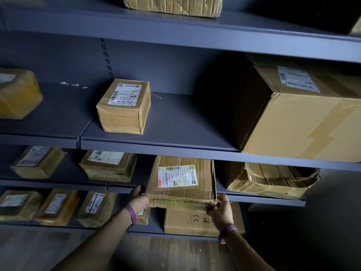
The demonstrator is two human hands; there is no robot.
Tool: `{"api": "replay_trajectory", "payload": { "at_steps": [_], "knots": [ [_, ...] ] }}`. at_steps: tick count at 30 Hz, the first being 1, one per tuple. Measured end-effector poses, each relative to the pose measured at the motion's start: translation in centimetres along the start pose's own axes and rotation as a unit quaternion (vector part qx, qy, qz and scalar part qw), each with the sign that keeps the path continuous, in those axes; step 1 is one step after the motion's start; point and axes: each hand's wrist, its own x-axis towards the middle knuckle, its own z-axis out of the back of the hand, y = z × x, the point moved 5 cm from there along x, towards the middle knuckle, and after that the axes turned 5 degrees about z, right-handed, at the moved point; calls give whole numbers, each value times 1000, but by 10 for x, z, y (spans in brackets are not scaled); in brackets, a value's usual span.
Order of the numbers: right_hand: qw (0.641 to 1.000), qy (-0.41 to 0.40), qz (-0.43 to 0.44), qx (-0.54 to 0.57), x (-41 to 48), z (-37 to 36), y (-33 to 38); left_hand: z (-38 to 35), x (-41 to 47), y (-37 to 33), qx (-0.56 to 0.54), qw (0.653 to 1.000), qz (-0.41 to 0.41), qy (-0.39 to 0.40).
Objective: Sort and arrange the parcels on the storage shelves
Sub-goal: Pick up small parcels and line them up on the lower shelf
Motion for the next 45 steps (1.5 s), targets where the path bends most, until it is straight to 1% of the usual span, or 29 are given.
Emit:
{"api": "replay_trajectory", "payload": {
  "at_steps": [6, 8, 11, 13, 16, 20, 23, 25, 27, 29, 31, 32, 34, 36, 38, 41, 45],
  "knots": [
    [1000, -6, -2, -17, 14, -1, -3, -6, 9, -3, 15, 1000, -5, -14],
    [999, -13, 12, -36, 25, -2, 1, -8, 14, -11, 38, 999, -19, -28],
    [999, -17, 17, -33, 49, -7, 6, -14, 31, -29, 72, 996, -51, -20],
    [1000, -8, 16, -15, 69, -14, 6, -17, 49, -36, 76, 996, -44, -36],
    [1000, 12, 6, 5, 95, -26, 3, -24, 74, -42, 42, 998, -8, -56],
    [998, 43, -22, 51, 117, -44, -13, -39, 96, -34, 42, 998, 18, -34],
    [996, 40, -23, 72, 122, -52, -24, -46, 105, -21, 42, 999, 12, -20],
    [997, 37, -14, 67, 123, -53, -27, -47, 109, -15, 51, 998, 11, -38],
    [997, 33, -32, 64, 119, -50, -30, -47, 106, -9, 39, 997, 23, -57],
    [995, 26, -63, 73, 111, -42, -36, -53, 97, 1, 15, 998, 47, -31],
    [994, 16, -77, 74, 100, -28, -39, -66, 82, 9, 2, 996, 76, 43],
    [994, 9, -78, 69, 94, -20, -39, -76, 72, 10, -5, 991, 97, 90],
    [996, -15, -74, 56, 83, 2, -39, -98, 52, 5, 27, 980, 105, 166],
    [996, -41, -63, 46, 72, 28, -37, -123, 34, -8, 56, 975, 80, 200],
    [995, -82, -43, 38, 66, 61, -31, -153, 13, -25, 59, 970, 47, 230],
    [985, -172, -6, 1, 60, 120, -23, -200, -13, -50, 24, 968, 4, 250],
    [955, -294, 32, -28, 66, 213, -22, -261, -33, -86, -42, 972, -34, 227]
  ]
}}
